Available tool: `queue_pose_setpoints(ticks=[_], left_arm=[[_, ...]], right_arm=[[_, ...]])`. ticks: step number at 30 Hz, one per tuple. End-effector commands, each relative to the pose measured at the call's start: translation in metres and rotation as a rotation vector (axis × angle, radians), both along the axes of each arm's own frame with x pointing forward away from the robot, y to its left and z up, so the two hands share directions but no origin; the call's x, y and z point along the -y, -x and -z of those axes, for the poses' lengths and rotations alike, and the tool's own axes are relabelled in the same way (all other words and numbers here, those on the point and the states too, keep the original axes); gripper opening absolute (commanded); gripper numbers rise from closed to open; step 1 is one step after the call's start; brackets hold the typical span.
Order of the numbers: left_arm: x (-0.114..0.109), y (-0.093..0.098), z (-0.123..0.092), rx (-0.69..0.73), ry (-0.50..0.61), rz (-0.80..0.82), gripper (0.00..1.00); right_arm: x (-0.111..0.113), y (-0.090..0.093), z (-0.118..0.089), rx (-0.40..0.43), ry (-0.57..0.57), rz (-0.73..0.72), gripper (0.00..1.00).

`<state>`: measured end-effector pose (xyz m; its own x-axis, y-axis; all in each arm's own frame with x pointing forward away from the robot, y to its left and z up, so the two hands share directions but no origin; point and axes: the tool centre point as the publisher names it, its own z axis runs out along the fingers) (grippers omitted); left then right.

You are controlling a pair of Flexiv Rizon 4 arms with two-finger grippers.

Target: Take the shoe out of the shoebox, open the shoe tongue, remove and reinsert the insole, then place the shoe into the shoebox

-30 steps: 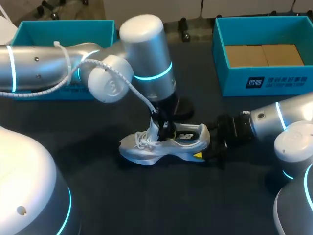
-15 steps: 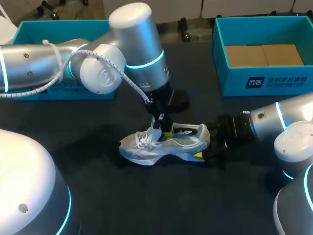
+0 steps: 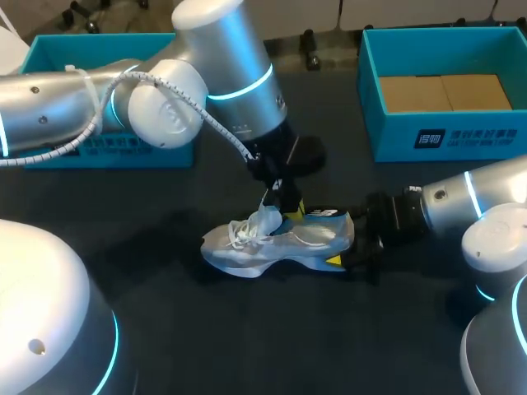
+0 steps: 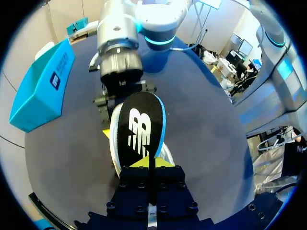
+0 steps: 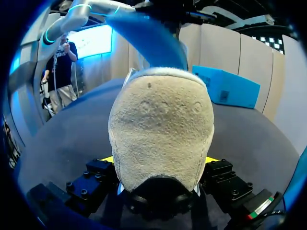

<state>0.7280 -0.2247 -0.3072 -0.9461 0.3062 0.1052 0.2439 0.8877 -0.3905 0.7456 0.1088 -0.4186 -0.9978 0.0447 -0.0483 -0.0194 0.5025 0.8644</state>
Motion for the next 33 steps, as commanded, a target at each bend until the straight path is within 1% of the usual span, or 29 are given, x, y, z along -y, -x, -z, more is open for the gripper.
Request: queue_pose_setpoints(ticks=[1, 11, 17, 22, 23, 24, 28, 31, 33], left_arm=[[0.004, 0.004, -0.003, -0.004, 0.013, -0.002, 0.00], [0.008, 0.002, 0.001, -0.030, 0.060, -0.046, 0.00], [0.015, 0.009, 0.004, -0.042, 0.083, -0.051, 0.00], [0.015, 0.015, 0.009, -0.039, 0.087, -0.053, 0.00], [0.015, 0.016, 0.009, -0.033, 0.087, -0.053, 0.21], [0.015, 0.017, 0.009, -0.027, 0.090, -0.050, 0.34], [0.016, 0.020, 0.006, 0.024, 0.124, -0.071, 0.36], [0.016, 0.020, 0.005, 0.046, 0.133, -0.076, 0.45], [0.016, 0.019, 0.005, 0.062, 0.144, -0.085, 0.46]], right_arm=[[-0.001, 0.000, -0.001, 0.000, 0.004, 0.000, 0.00], [-0.001, 0.000, -0.001, 0.000, 0.004, 0.000, 0.00], [-0.001, 0.000, -0.001, 0.000, 0.004, 0.000, 0.00], [-0.001, 0.000, -0.001, 0.000, 0.004, 0.000, 0.00], [-0.001, 0.000, -0.001, 0.000, 0.004, 0.000, 0.00], [-0.001, 0.000, -0.001, 0.000, 0.004, 0.000, 0.00], [-0.001, 0.000, -0.001, 0.000, 0.004, 0.000, 0.00], [-0.001, 0.000, -0.001, 0.000, 0.004, 0.000, 0.00], [-0.001, 0.000, -0.001, 0.000, 0.004, 0.000, 0.00]])
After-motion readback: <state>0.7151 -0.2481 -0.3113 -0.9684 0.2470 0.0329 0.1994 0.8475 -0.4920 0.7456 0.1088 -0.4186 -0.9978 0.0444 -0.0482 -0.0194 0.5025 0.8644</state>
